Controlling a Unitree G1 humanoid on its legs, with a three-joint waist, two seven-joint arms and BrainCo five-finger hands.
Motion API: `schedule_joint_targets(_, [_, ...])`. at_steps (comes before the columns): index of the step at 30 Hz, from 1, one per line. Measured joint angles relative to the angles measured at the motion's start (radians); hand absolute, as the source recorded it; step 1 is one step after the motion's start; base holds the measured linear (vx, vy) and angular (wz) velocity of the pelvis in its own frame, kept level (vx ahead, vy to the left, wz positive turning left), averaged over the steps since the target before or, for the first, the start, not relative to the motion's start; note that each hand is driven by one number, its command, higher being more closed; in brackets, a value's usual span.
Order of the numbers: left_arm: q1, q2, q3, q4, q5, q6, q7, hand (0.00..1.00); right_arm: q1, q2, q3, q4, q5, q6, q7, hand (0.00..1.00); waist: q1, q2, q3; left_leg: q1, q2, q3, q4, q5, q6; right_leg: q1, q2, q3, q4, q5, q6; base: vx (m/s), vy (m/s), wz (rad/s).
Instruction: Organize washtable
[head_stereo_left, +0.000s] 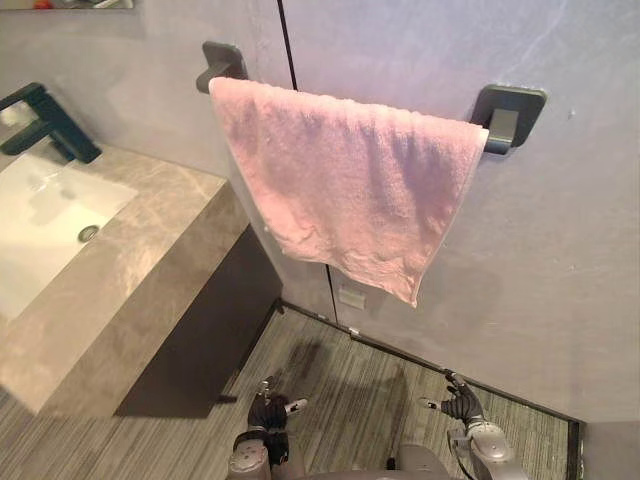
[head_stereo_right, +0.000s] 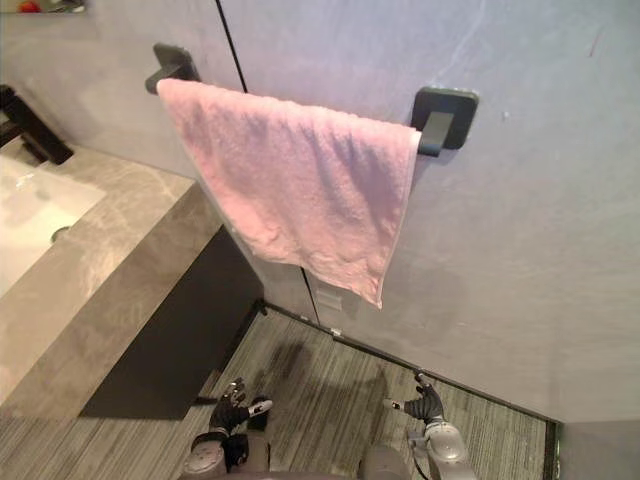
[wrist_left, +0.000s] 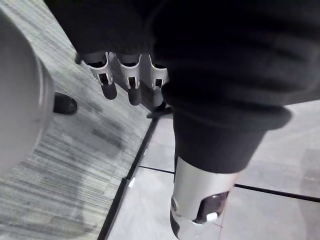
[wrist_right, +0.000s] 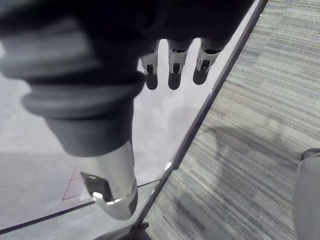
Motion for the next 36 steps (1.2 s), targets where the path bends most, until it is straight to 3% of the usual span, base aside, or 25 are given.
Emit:
schedule_joint_targets(3, [-0.017, 0.01, -0.001, -0.006, 0.0, 0.0, -0.002, 0.0, 0.0, 0.015, 0.0, -0.004, 0.002, 0.0, -0.006, 0.0, 0.0, -0.035, 0.011, -0.017, -0.074, 0.05, 0.182, -0.135, 0.022, 0.006, -0.04, -0.105, -0.029, 0.027, -0.025, -0.14, -0.155, 0.82])
schedule_joint_targets(5, [-0.009, 0.01, -0.003, -0.009, 0.001, 0.001, -0.004, 0.0, 0.007, 0.01, -0.001, -0.005, 0.007, 0.0, -0.006, 0.0, -0.004, -0.014, 0.002, 0.005, -0.064, 0.143, 0.236, -0.204, 0.067, 0.026, -0.035, -0.167, -0.042, 0.042, -0.026, -0.07, -0.046, 0.95])
schedule_joint_targets(7, [-0.006, 0.027, -0.011, -0.024, 0.001, 0.001, -0.004, 0.0, 0.011, 0.018, 0.0, 0.0, 0.01, 0.007, -0.003, 0.0, -0.004, -0.014, 0.002, 0.06, -0.082, 0.14, 0.072, -0.138, 0.061, 0.05, -0.018, -0.204, -0.088, 0.066, -0.03, -0.1, -0.013, 1.09])
schedule_joint_targets(8, [-0.008, 0.05, -0.018, -0.03, 0.003, 0.001, -0.005, 0.0, 0.013, 0.04, -0.006, 0.001, 0.01, -0.001, -0.003, 0.0, -0.008, -0.036, -0.007, 0.128, -0.102, 0.141, -0.054, -0.111, 0.054, 0.088, -0.037, -0.251, -0.197, 0.109, -0.028, -0.04, 0.014, 0.86])
schedule_joint_targets(10, [-0.001, 0.05, -0.016, -0.027, 0.005, 0.01, -0.005, 0.0, 0.004, 0.044, -0.033, 0.0, 0.013, -0.003, -0.004, 0.0, -0.012, -0.026, -0.007, 0.207, -0.102, 0.207, -0.074, -0.151, 0.068, 0.133, -0.031, -0.287, -0.254, 0.157, -0.019, -0.01, 0.027, 0.83])
schedule_joint_targets(11, [0.004, 0.048, -0.017, -0.026, 0.015, 0.009, -0.009, 0.0, -0.003, 0.043, -0.062, 0.004, 0.02, -0.002, -0.007, 0.0, -0.029, 0.015, -0.015, 0.286, -0.1, 0.208, -0.223, -0.119, 0.083, 0.144, -0.011, -0.314, -0.291, 0.18, -0.009, -0.04, 0.083, 0.62])
schedule_joint_targets(12, [0.004, 0.055, -0.016, -0.026, 0.016, 0.009, -0.011, 0.0, -0.017, 0.047, -0.07, 0.016, 0.02, 0.0, -0.007, 0.0, -0.024, 0.024, -0.019, 0.297, -0.103, 0.208, -0.266, -0.085, 0.083, 0.143, -0.008, -0.313, -0.308, 0.199, -0.008, -0.12, 0.115, 0.38])
schedule_joint_targets(16, [0.031, 0.096, -0.015, 0.002, 0.025, 0.011, -0.024, 0.0, -0.019, 0.096, -0.062, 0.044, 0.02, 0.001, -0.006, 0.0, -0.025, 0.0, -0.016, 0.306, -0.108, 0.203, -0.302, -0.064, 0.09, 0.161, 0.01, -0.288, -0.373, 0.254, 0.004, -0.14, 0.06, -0.08])
schedule_joint_targets(23, [0.055, 0.091, -0.012, 0.053, 0.059, 0.012, -0.025, 0.0, 0.023, 0.105, -0.046, 0.097, 0.018, 0.004, -0.002, 0.0, -0.022, -0.005, -0.013, 0.31, -0.124, 0.207, -0.303, -0.05, 0.108, 0.16, 0.004, -0.263, -0.366, 0.257, 0.023, -0.11, 0.049, -0.04])
schedule_joint_targets(26, [0.05, 0.09, -0.015, 0.053, 0.06, 0.012, -0.027, 0.0, 0.025, 0.105, -0.031, 0.096, 0.019, 0.004, 0.003, 0.0, -0.033, -0.011, -0.01, 0.276, -0.14, 0.166, -0.3, -0.047, 0.116, 0.101, -0.009, -0.231, -0.27, 0.18, 0.055, -0.06, 0.011, 0.36])
schedule_joint_targets(28, [0.042, 0.093, -0.014, 0.054, 0.06, 0.012, -0.026, 0.0, 0.041, 0.104, -0.032, 0.097, 0.019, 0.005, 0.003, 0.0, -0.033, -0.018, -0.005, 0.253, -0.159, 0.123, -0.294, -0.038, 0.122, 0.074, 0.009, -0.154, -0.228, 0.15, 0.046, 0.03, -0.032, 0.83])
schedule_joint_targets(31, [0.038, 0.09, -0.012, 0.05, 0.06, 0.011, -0.025, 0.0, 0.04, 0.103, -0.033, 0.096, 0.021, 0.004, 0.003, 0.0, -0.004, -0.015, -0.003, 0.217, -0.185, 0.058, -0.276, -0.025, 0.129, 0.079, -0.007, -0.21, -0.224, 0.142, 0.04, 0.07, -0.008, 0.75])
schedule_joint_targets(33, [0.024, 0.084, -0.014, 0.028, 0.057, 0.009, -0.024, 0.0, 0.028, 0.105, -0.032, 0.093, 0.023, 0.004, -0.004, 0.0, 0.002, -0.026, 0.008, 0.172, -0.208, -0.009, -0.255, 0.007, 0.142, 0.09, -0.019, -0.272, -0.213, 0.152, 0.021, 0.11, -0.036, 1.32])
schedule_joint_targets(35, [0.023, 0.083, -0.02, 0.006, 0.052, 0.009, -0.024, 0.0, 0.007, 0.108, -0.035, 0.094, 0.03, 0.003, -0.008, 0.0, -0.004, -0.035, 0.015, 0.136, -0.226, -0.006, -0.247, 0.081, 0.148, 0.084, -0.034, -0.303, -0.198, 0.165, 0.002, 0.04, -0.007, 1.43])
schedule_joint_targets(36, [-0.008, 0.051, -0.027, 0.002, 0.043, 0.009, -0.022, 0.0, -0.033, 0.081, -0.05, 0.094, 0.032, -0.003, -0.008, 0.0, -0.005, 0.007, 0.043, 0.108, -0.211, 0.007, -0.258, 0.134, 0.178, 0.014, -0.02, -0.282, -0.17, 0.149, -0.019, -0.04, 0.027, 1.44])
